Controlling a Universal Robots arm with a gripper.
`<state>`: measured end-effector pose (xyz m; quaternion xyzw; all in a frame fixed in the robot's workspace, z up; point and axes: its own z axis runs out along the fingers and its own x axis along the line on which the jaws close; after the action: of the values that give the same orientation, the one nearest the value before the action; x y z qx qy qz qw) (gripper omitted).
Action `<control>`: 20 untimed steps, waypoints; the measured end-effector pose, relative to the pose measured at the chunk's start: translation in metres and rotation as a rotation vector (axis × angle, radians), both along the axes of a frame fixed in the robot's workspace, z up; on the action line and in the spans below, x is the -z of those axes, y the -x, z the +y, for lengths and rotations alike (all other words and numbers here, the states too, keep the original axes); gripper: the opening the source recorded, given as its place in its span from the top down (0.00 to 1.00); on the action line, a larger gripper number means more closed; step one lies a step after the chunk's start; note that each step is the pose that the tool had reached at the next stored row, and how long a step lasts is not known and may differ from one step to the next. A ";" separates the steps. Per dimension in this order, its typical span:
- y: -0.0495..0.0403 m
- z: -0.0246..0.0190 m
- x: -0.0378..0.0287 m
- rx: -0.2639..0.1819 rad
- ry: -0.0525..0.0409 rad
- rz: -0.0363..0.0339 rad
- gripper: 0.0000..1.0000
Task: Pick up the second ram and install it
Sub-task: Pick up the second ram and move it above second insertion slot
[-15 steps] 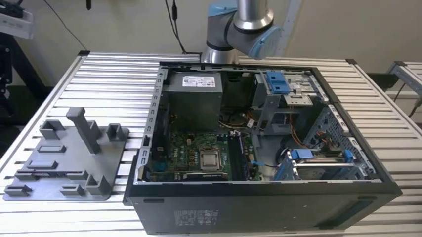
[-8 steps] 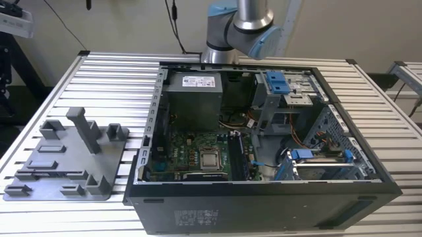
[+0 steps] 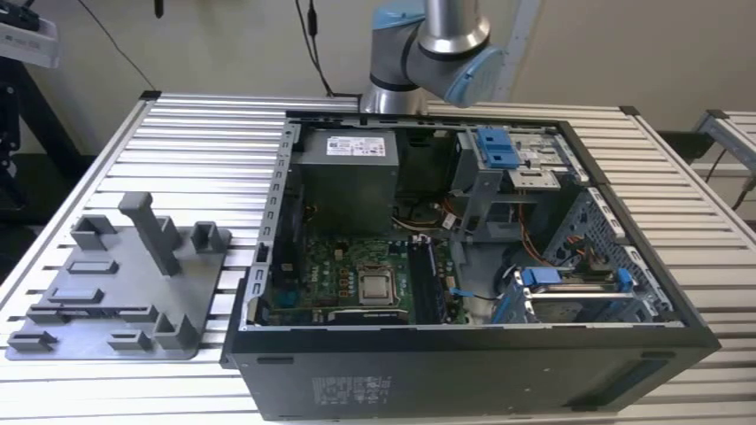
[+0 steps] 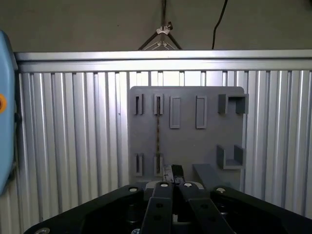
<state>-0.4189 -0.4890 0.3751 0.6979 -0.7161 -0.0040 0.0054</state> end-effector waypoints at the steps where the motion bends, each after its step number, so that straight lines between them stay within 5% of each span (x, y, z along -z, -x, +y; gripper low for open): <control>1: 0.0000 0.0000 0.0000 0.000 -0.0001 0.0000 0.88; 4: 0.0000 0.0000 0.0000 0.000 0.0000 0.0001 0.70; 9: 0.0000 0.0000 0.0000 0.000 0.0000 0.0001 0.58; 20: 0.0000 0.0001 0.0001 0.000 -0.0002 0.0004 0.58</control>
<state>-0.4189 -0.4889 0.3750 0.6981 -0.7160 -0.0042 0.0055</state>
